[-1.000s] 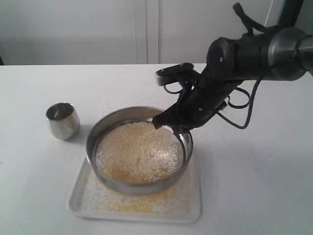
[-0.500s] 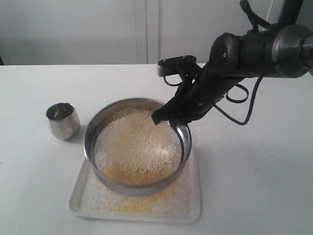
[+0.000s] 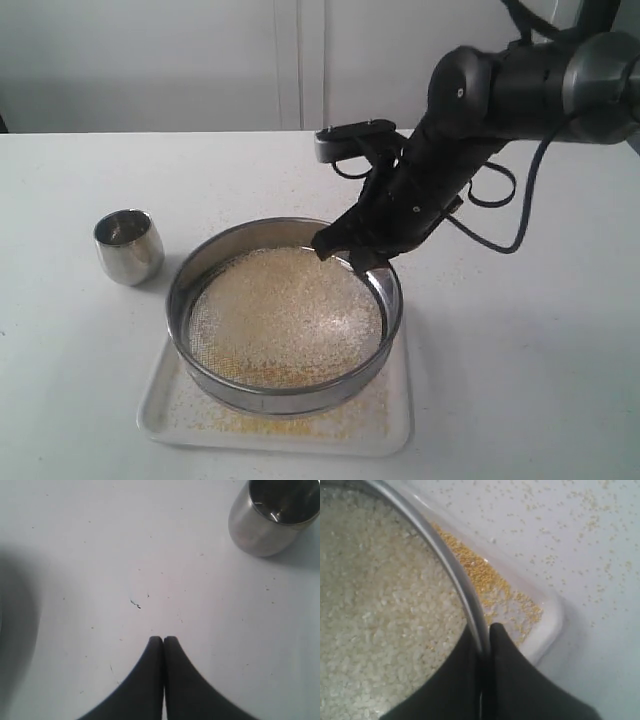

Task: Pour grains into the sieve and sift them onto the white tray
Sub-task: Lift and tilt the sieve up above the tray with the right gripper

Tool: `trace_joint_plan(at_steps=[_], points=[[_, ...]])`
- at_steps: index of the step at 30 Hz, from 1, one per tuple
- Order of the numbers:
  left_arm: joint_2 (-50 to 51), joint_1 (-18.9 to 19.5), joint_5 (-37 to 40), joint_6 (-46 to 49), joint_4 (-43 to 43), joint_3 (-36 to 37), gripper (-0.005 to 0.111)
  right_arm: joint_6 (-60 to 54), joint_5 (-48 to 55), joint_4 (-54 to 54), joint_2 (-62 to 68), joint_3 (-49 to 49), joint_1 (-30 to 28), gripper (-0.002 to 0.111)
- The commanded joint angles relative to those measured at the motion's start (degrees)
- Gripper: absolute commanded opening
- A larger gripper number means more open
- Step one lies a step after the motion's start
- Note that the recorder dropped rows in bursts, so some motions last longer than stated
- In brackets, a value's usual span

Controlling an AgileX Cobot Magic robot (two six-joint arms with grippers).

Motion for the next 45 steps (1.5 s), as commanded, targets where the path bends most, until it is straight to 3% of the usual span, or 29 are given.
trace_joint_plan(at_steps=[1,3,7,11,12,16,26,37,45], points=[[-0.49,0.17,0.47,-0.25,0.0,0.48,0.0,-4.07,-4.1,2.04,-4.97,-1.44,0.02,0.0],[-0.49,0.17,0.47,-0.25,0.0,0.48,0.0,3.52,-9.72,0.37,-2.78,-4.35,-0.76,0.0],[-0.49,0.17,0.47,-0.25,0.0,0.48,0.0,0.94,6.24,0.26,-3.19,-3.07,-0.07,0.0],[-0.49,0.17,0.47,-0.25,0.0,0.48,0.0,0.46,-9.47,0.04,-2.81,-1.39,0.08,0.0],[-0.49,0.17,0.47,-0.25,0.0,0.48,0.0,1.78,-9.38,-0.1,-2.35,-2.66,-0.07,0.0],[-0.49,0.17,0.47,-0.25,0.0,0.48,0.0,1.16,3.65,-0.25,-2.87,-1.41,0.22,0.0],[-0.49,0.17,0.47,-0.25,0.0,0.48,0.0,-4.03,-32.64,-0.34,-6.27,6.13,2.96,0.0],[-0.49,0.17,0.47,-0.25,0.0,0.48,0.0,-3.68,-41.81,-0.34,-11.01,15.33,3.59,0.0],[-0.49,0.17,0.47,-0.25,0.0,0.48,0.0,-3.81,-41.7,-0.34,-13.3,17.04,3.59,0.0]])
